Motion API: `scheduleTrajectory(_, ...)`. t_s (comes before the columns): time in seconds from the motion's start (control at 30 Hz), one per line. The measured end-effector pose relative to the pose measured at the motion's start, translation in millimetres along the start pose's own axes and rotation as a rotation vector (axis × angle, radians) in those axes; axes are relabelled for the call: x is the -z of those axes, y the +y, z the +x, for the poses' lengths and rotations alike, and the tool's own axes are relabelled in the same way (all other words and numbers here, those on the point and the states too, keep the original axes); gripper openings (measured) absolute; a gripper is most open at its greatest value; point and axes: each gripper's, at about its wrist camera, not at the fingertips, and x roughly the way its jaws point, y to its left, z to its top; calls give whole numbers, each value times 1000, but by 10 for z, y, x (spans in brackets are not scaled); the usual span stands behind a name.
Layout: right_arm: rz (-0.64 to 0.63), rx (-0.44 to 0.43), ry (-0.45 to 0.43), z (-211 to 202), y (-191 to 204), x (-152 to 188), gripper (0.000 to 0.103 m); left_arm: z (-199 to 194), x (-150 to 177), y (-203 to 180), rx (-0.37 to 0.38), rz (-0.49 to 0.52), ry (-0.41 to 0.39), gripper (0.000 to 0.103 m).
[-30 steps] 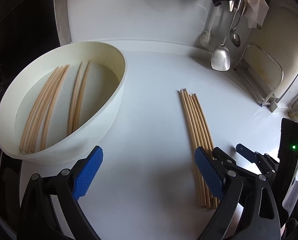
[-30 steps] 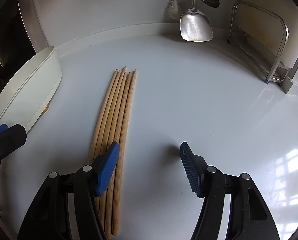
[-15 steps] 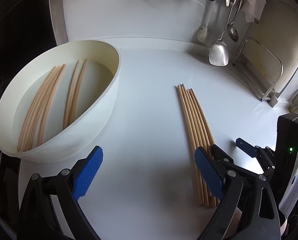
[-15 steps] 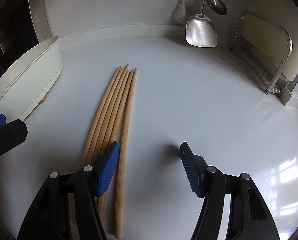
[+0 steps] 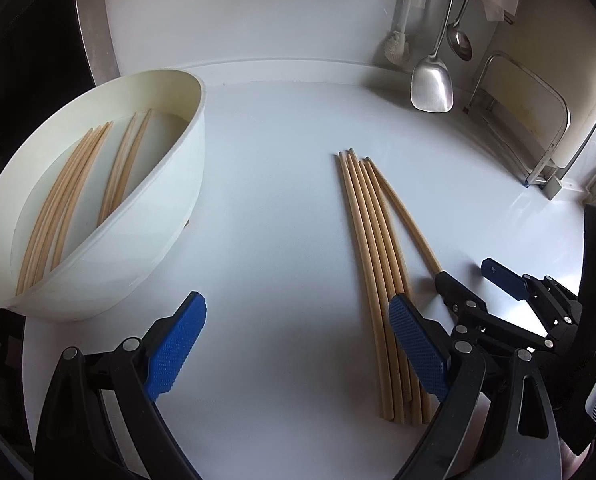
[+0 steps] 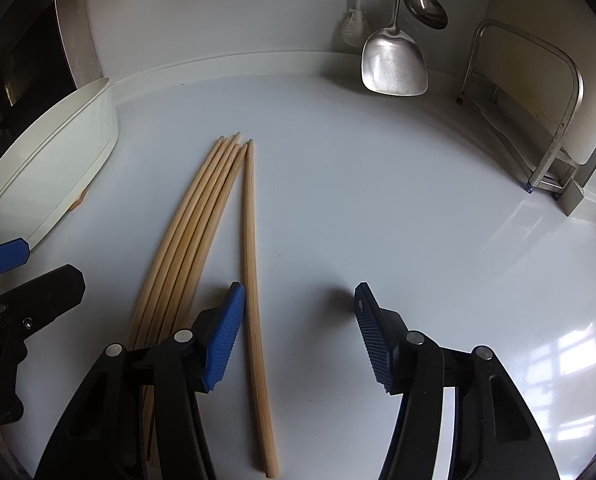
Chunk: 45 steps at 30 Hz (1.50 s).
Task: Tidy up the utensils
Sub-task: 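Position both open grippers over the chopstick row, separating one chopstick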
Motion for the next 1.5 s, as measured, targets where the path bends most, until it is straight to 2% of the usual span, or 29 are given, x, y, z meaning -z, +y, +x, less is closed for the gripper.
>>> scheduleTrajectory(0.17, 6, 10, -5, -14, -153, 10, 55, 123, -11, -79, -20, 2, 22, 91)
scheduleTrajectory(0.37, -7, -14, -54, -130, -219, 16, 55, 259, -41, -127, -50, -1, 34, 91)
scheduleTrajectory(0.73, -5, -32, -51, -127, -262, 17, 55, 411, 3, -104, -60, -20, 76, 91)
scheduleTrajectory(0.97, -9, -41, -41, -87, -250, -4, 55, 432, 38, -140, -67, 2, 101, 91)
scheduleTrajectory(1.5, -58, -27, -19, 10, -148, -25, 55, 457, -62, -42, -95, -11, 100, 94)
